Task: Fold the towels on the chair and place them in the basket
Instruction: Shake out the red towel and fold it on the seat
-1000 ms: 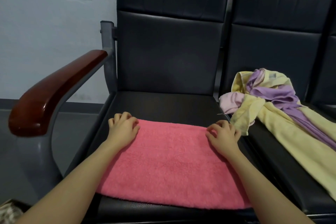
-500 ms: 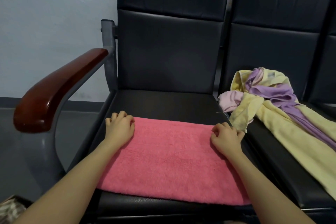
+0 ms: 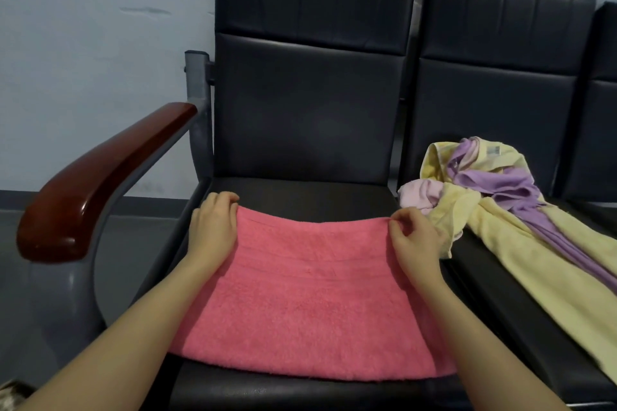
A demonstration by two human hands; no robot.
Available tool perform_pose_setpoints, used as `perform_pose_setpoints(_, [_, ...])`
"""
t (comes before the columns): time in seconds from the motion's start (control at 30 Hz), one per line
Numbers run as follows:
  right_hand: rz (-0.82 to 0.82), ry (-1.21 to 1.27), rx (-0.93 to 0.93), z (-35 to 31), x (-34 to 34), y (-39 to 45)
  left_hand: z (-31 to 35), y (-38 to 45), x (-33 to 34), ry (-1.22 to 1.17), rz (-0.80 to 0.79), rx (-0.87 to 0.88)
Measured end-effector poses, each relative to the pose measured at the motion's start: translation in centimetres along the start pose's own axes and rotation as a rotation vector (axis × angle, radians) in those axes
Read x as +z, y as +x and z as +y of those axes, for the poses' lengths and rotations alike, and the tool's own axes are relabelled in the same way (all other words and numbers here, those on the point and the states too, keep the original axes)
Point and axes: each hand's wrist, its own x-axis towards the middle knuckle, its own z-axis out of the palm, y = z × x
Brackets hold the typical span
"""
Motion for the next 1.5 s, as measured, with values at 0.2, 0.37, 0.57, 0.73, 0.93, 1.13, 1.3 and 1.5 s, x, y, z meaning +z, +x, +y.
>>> perform_pose_setpoints(0.2, [-0.216, -0.157, 0.166, 3.6, 3.2, 1.7, -2.0, 0.8, 3.0, 0.197, -0.150, -0.092])
perform_pose_setpoints(0.37, [-0.299, -0.344, 0.215, 4.0, 4.2, 2.4, -2.9, 1.3, 3.3, 0.235, -0.228, -0.124])
perform_pose_setpoints(0.57, [-0.230, -0.342, 0.150, 3.5, 4.4, 3.6, -3.7, 1.6, 3.4, 0.213, -0.179, -0.084])
perform_pose_setpoints(0.73, [-0.356, -0.433, 0.143, 4.2, 5.8, 4.6, -3.7, 2.1, 3.5, 0.197, -0.202, -0.051])
perform_pose_setpoints(0.93, [-0.372, -0.457, 0.175, 4.3, 6.2, 5.4, -3.6, 2.7, 4.0, 0.099, -0.206, -0.066])
perform_pose_setpoints(1.13, [-0.179, -0.100, 0.077, 2.9, 4.5, 4.7, -1.5, 2.9, 2.3, -0.215, -0.044, -0.067])
perform_pose_setpoints(1.3, [-0.063, 0.063, -0.092, -1.0, 1.1, 5.2, 1.8, 3.8, -1.3, -0.351, 0.085, -0.093])
perform_pose_setpoints(1.5, [0.044, 0.164, -0.215, -6.4, -3.8, 6.1, 6.2, 4.7, -6.6, -0.469, 0.116, -0.143])
